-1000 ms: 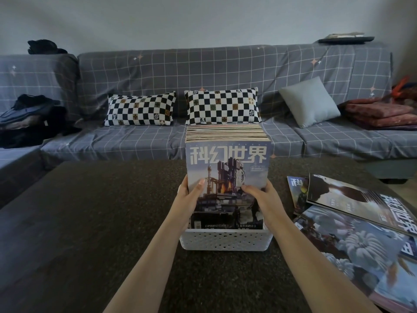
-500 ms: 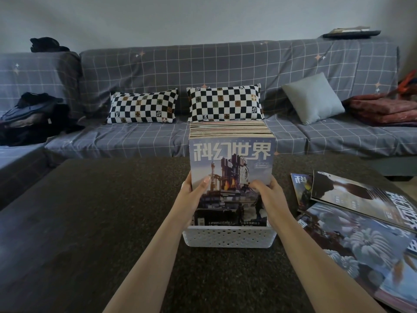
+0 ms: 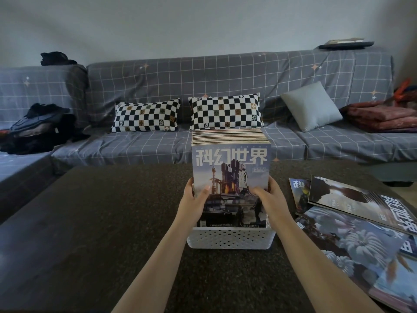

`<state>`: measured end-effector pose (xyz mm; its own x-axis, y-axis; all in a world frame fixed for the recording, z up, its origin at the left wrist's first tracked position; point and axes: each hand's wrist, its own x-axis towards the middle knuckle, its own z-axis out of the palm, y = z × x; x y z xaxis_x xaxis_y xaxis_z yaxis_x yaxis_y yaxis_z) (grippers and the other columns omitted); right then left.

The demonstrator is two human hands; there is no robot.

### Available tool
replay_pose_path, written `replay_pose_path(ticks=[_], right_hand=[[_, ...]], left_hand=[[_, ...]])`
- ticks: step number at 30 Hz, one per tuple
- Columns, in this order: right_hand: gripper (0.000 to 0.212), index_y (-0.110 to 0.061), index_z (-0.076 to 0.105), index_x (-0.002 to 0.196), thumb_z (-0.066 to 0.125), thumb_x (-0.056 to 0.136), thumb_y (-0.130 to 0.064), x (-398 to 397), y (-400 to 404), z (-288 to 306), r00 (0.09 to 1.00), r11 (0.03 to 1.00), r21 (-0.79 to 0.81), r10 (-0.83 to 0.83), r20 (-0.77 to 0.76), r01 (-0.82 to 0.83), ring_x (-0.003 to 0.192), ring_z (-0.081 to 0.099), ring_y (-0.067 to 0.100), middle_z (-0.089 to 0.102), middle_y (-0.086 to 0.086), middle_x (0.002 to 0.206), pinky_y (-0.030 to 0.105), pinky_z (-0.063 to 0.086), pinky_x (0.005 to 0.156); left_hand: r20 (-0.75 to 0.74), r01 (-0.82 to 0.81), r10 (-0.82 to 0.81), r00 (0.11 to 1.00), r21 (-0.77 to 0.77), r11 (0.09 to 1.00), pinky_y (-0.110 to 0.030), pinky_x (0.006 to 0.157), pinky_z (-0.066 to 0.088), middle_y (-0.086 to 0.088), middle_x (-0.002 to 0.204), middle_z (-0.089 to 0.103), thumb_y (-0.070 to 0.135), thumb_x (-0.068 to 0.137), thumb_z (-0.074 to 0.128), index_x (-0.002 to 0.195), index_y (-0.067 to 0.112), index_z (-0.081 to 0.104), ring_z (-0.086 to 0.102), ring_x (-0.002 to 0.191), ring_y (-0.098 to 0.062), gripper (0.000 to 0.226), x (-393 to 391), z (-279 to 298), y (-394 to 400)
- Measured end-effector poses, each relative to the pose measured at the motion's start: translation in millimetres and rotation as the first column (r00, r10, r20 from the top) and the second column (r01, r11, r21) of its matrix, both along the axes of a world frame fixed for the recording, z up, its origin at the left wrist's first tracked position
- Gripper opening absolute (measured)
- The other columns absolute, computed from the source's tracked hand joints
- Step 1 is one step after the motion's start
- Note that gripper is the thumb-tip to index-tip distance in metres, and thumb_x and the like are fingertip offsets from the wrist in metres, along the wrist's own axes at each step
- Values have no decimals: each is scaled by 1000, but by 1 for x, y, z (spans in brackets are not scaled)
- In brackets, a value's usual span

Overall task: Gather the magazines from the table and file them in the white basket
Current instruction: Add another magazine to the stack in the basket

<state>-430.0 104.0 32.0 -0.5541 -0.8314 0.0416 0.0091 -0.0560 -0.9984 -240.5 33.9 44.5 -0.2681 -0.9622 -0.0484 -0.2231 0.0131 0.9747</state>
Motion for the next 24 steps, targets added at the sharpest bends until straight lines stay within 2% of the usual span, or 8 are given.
replay_pose_path(ticks=[2, 4, 8, 11, 15, 17, 20, 24], right_hand=[[58, -27, 43, 135, 65, 82, -19, 0, 7, 2, 998, 1000, 11, -1, -56, 2, 108, 58, 11, 62, -6, 122, 41, 46, 95], [63, -24, 37, 140, 65, 84, -23, 1, 15, 4, 991, 999, 46, -14, -135, 20, 121, 51, 15, 53, -4, 135, 45, 40, 104], [71, -14, 24, 147, 62, 87, -16, 3, 37, 4, 974, 992, 65, -95, -206, 111, 132, 39, 16, 35, 2, 150, 28, 33, 102], [52, -16, 44, 136, 61, 87, -19, 3, 57, 2, 949, 988, 58, -123, -289, 146, 108, 52, 4, 53, -1, 135, 19, 40, 86], [27, -24, 59, 116, 60, 89, -24, -3, 83, 1, 905, 985, 58, -127, -406, 165, 100, 58, 6, 63, -9, 110, 18, 44, 80], [25, -26, 60, 112, 61, 89, -19, -11, 98, -1, 887, 981, 62, -137, -442, 183, 93, 58, 2, 63, -12, 103, 15, 44, 77], [27, -22, 60, 115, 60, 89, -17, -28, 120, -6, 869, 966, 108, -158, -468, 234, 94, 57, 4, 62, -9, 105, 26, 49, 84], [24, -23, 61, 114, 59, 90, -21, -56, 152, -17, 807, 919, 163, -219, -548, 360, 92, 56, 8, 61, -6, 103, 27, 47, 82]], left_hand=[[47, -82, 84, 995, -36, 996, -40, 98, 45, -6, 149, 40, 36, 96, 52, 152, 19, 14, 47, 128, -22, 70, 2, 0, 8], [44, -174, 179, 983, -89, 981, -26, 81, 48, -5, 145, 44, 34, 96, 52, 149, 18, 22, 51, 119, -15, 63, 3, 0, 20], [6, -291, 297, 955, -192, 937, -17, 66, 43, 2, 119, 46, 31, 95, 55, 127, 18, 44, 55, 97, -10, 37, 0, -4, 43], [5, -212, 217, 976, -200, 957, -10, 53, 42, 2, 95, 58, 27, 94, 56, 106, 19, 53, 56, 77, -5, 15, -11, -3, 56], [53, -58, 70, 996, -203, 978, -11, 58, 39, 10, 94, 58, 30, 94, 55, 106, 24, 53, 56, 82, 0, 13, -38, -4, 74], [59, -3, 15, 998, -204, 979, -11, 61, 40, 12, 95, 59, 32, 94, 55, 103, 30, 52, 57, 84, 0, 10, -56, -7, 85], [93, 68, -49, 994, -217, 974, -10, 62, 40, 14, 95, 58, 34, 93, 56, 96, 38, 49, 56, 86, 3, 8, -87, -10, 105], [124, 194, -165, 978, -274, 942, -4, 61, 41, 18, 97, 56, 35, 93, 55, 99, 39, 51, 54, 86, 10, 8, -128, -18, 131]])
